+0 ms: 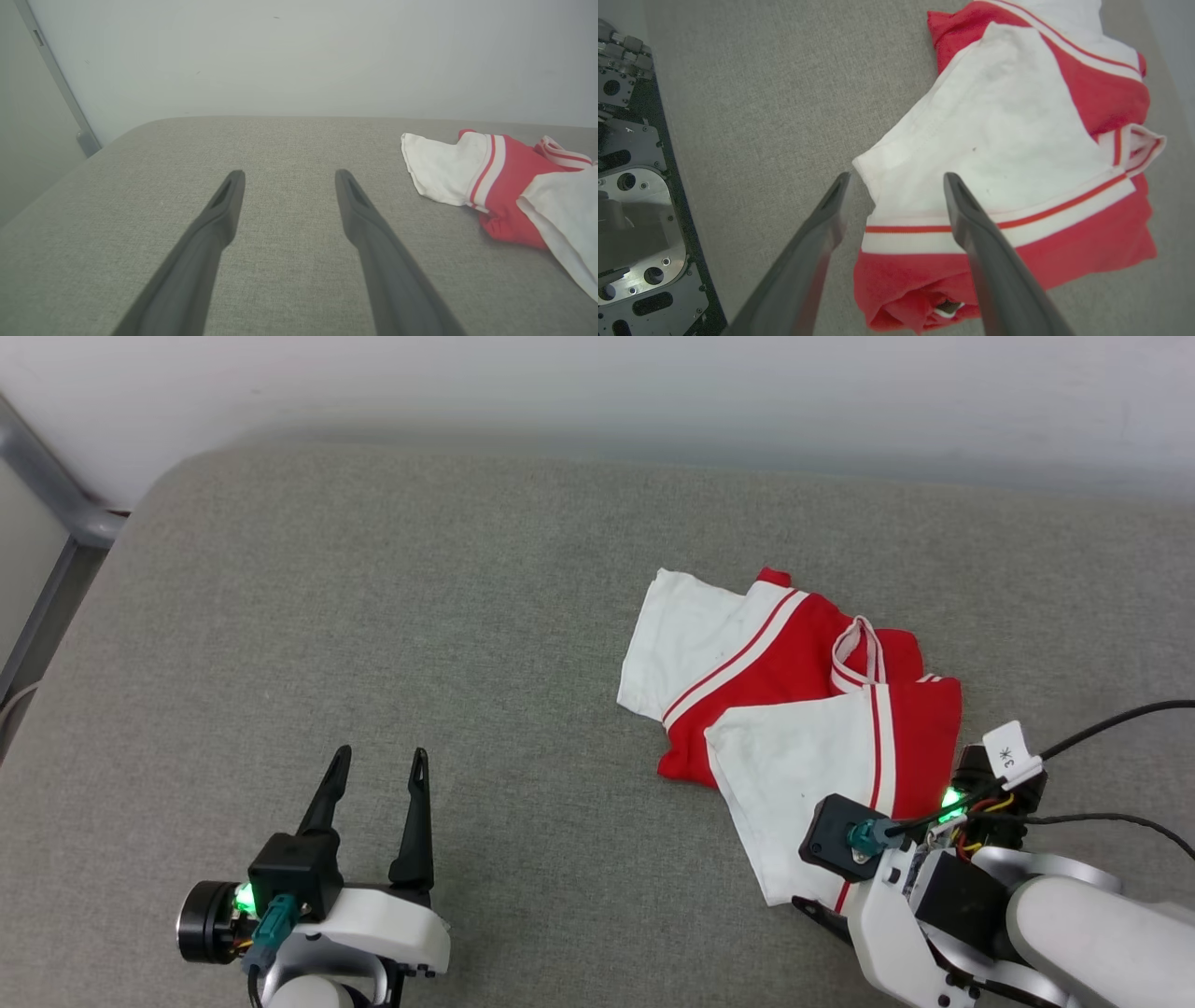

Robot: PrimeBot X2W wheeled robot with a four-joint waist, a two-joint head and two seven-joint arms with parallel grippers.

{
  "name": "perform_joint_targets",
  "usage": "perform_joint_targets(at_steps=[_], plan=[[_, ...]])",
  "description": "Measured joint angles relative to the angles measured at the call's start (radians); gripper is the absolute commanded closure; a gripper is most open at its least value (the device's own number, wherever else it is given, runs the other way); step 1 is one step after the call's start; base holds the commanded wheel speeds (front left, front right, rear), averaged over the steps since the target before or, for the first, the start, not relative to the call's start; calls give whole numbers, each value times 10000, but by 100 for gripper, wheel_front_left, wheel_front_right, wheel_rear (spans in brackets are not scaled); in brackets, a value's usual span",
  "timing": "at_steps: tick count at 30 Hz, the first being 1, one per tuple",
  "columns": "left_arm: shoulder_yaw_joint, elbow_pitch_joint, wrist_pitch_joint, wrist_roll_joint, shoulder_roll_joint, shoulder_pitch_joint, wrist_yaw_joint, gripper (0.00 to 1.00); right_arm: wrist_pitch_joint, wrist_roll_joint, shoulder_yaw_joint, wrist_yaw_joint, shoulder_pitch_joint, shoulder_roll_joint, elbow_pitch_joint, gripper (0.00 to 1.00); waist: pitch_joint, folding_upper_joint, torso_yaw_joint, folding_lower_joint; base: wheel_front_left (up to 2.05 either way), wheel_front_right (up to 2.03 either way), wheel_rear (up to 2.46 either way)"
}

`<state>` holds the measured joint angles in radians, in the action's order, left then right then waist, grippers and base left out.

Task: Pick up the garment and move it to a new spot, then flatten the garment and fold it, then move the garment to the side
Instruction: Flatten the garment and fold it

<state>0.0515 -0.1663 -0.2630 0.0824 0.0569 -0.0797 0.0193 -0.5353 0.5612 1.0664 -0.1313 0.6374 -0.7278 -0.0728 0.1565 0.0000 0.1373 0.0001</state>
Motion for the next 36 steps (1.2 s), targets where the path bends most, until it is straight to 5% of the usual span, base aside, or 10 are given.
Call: perform_joint_targets(at_steps=[7, 16, 17, 18, 19, 27, 36], plan=[[140, -21, 0, 79, -40, -410, 36, 0, -234, 199, 1381, 0, 671, -42, 909, 0, 682, 0, 293, 0, 0, 0, 0], [370, -161, 0, 245, -54, -823, -21, 0, 173, 31, 1862, -8, 853, 286, 2213, 0, 1279, 0, 692, -2, 0, 0, 0], [370, -180, 0, 270, -54, -834, -33, 0, 249, 38, 1868, -8, 853, 339, 2242, 15, 1272, 0, 689, -1, 0, 0, 0], [351, -194, 0, 272, -54, -835, -65, 0, 382, 38, 1894, -8, 854, 372, 2276, 84, 1244, 0, 669, -2, 0, 0, 0], [337, -215, 0, 272, -56, -832, -100, 0, 525, 36, 1929, -6, 853, 410, 2320, 100, 1198, 0, 641, -1, 0, 0, 0], [186, -278, 0, 198, -59, -602, -107, 0, 2477, 23, 1321, -4, 743, 855, 2589, 100, 551, 0, 302, -1, 0, 0, 0], [-151, -247, 0, 86, -61, -8, -92, 0, 4447, -69, -2431, 0, -1115, 1517, 2372, 100, -246, 0, -332, -1, 0, 0, 0]])
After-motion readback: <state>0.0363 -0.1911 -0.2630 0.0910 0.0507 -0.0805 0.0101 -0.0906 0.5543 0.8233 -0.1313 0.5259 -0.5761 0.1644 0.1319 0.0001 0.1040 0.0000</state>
